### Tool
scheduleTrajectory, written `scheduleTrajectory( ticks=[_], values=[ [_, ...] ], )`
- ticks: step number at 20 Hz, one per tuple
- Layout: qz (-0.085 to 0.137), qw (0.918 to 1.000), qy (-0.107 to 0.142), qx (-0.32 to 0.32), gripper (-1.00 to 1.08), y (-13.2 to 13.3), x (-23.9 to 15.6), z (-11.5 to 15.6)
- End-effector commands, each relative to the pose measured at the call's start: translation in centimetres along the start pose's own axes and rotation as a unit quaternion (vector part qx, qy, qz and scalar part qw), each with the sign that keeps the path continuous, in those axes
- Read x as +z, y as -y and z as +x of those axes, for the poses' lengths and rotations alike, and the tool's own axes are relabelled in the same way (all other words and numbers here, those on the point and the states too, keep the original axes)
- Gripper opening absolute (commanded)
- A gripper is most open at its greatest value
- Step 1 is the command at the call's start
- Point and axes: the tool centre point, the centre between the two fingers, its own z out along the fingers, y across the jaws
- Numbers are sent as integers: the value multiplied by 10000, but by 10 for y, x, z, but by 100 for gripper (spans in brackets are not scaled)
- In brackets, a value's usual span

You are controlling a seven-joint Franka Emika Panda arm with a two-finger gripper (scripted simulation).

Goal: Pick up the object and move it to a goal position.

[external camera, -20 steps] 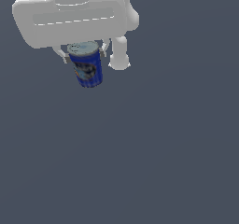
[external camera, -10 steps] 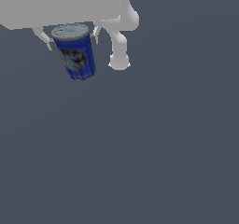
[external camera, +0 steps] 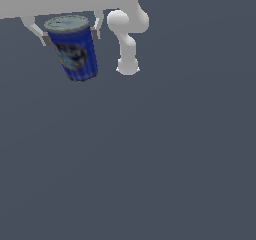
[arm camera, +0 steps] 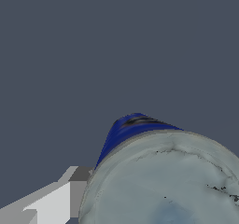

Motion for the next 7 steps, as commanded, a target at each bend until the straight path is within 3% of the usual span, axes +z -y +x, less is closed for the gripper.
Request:
scheduleTrajectory(
  ticks=[1,7],
  values=[
    [-11,10000,-21,-1,-100,-1,-5,1],
    [-11,10000,-21,-1,-100,-2,-7,1]
  ],
)
